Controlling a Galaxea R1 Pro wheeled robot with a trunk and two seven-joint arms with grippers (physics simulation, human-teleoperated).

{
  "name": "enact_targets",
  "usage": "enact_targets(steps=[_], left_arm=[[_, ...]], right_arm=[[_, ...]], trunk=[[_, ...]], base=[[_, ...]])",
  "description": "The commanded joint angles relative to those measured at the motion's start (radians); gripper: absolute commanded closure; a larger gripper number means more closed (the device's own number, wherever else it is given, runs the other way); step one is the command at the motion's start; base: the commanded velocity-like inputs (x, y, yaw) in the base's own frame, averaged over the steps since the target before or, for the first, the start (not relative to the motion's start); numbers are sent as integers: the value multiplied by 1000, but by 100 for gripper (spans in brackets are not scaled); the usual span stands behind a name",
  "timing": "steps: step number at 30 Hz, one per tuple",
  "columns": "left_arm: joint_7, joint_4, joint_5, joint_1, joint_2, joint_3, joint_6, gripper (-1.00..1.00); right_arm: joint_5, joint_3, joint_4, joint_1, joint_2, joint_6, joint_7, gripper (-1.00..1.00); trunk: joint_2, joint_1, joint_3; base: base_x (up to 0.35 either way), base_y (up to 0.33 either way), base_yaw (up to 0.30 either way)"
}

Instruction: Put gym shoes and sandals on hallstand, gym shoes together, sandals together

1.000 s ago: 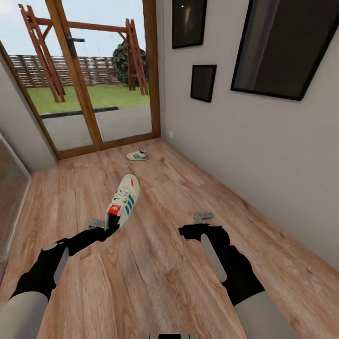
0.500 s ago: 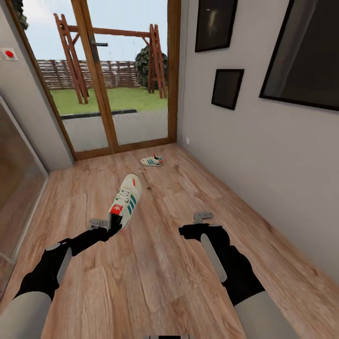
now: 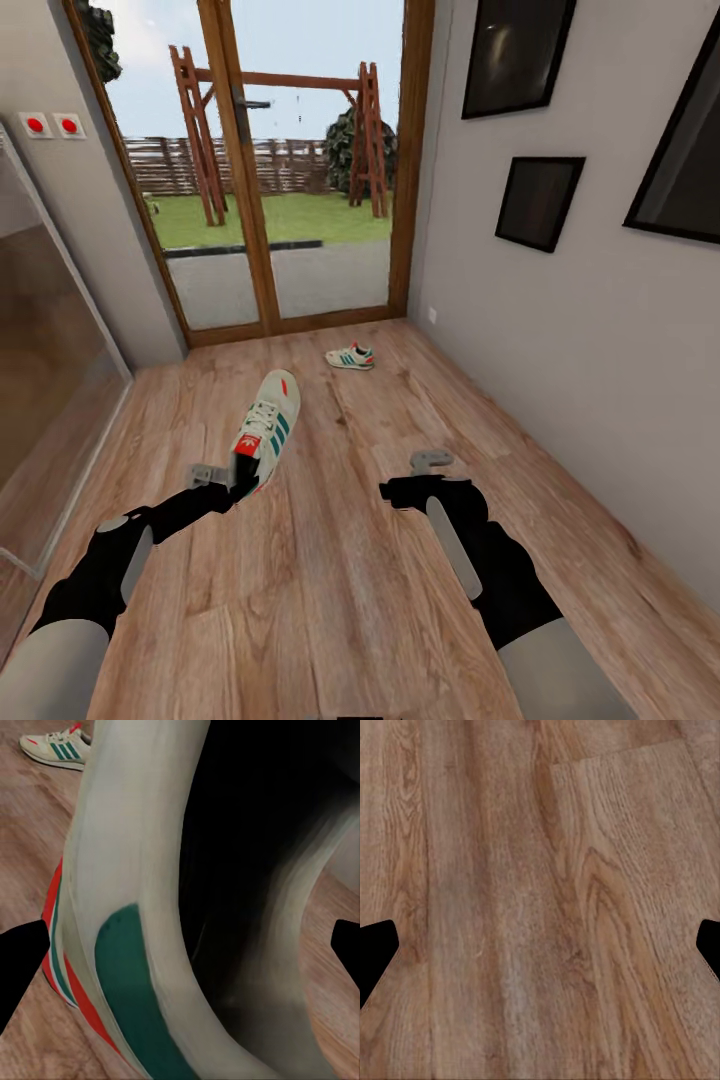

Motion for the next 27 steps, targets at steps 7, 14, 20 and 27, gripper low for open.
enact_targets(steps=[7,14,20,27], left_arm=[[-6,-1,0,-1,-1,3,9,100],[-6,-1,0,-1,-1,3,9,100],[-6,-1,0,-1,-1,3,9,100],[-6,-2,-1,-1,0,6,9,100]], right_arm=[[-11,0,-1,0,0,2,-10,-100],[-11,1,-1,-1,0,3,-10,-100],[-11,0,-1,-1,0,2,-10,-100],[-11,0,0,-1,0,3,-10,-100]], trunk=[[0,0,9],[0,0,18],[0,0,27],[0,0,37]], base=[[348,-74,182],[348,-78,156],[348,-79,152],[346,-118,152]])
